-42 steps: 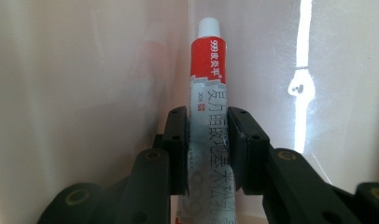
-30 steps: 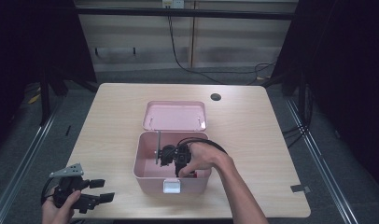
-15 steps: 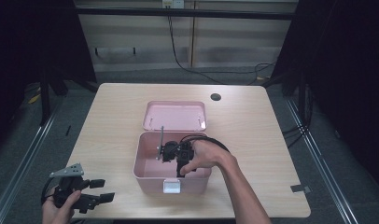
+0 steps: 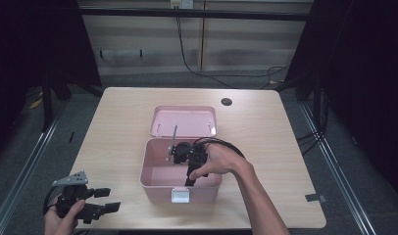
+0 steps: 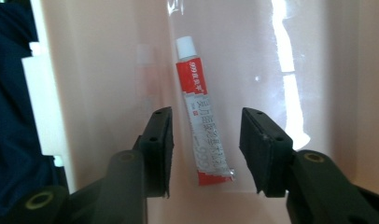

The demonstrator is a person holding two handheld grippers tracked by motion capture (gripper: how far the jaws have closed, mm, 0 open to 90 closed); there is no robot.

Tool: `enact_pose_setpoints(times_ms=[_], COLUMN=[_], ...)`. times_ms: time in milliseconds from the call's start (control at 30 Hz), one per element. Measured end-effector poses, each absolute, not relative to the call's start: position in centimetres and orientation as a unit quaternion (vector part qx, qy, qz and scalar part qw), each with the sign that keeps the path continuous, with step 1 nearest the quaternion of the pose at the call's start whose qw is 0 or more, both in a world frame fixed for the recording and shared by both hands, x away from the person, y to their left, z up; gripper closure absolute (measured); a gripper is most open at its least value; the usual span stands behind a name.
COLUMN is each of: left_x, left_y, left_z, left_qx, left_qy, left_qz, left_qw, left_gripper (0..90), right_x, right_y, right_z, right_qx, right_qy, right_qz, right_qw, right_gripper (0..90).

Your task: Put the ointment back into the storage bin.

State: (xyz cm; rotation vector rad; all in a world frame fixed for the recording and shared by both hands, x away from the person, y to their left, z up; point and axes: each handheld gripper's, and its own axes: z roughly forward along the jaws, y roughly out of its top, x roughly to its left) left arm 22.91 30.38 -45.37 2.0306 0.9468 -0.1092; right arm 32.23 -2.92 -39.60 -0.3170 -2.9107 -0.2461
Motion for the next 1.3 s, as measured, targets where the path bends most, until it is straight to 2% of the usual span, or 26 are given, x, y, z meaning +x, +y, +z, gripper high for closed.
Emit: enact_pose_setpoints(times_ms=[1300], left_x=[22.9], left_y=[30.4], left_z=[-45.5], left_qx=[0.815], left_qy=[0.382], left_qz=[-0.047], left_qw=[0.433], left_gripper=[21.5], right_x=[31.3], right_y=[-6.3], right_z=[-33.0], right_qx=[-0.113], right_qy=[-0.986], right_qz=[-0.116], right_qw=[0.04], right_gripper=[53.3])
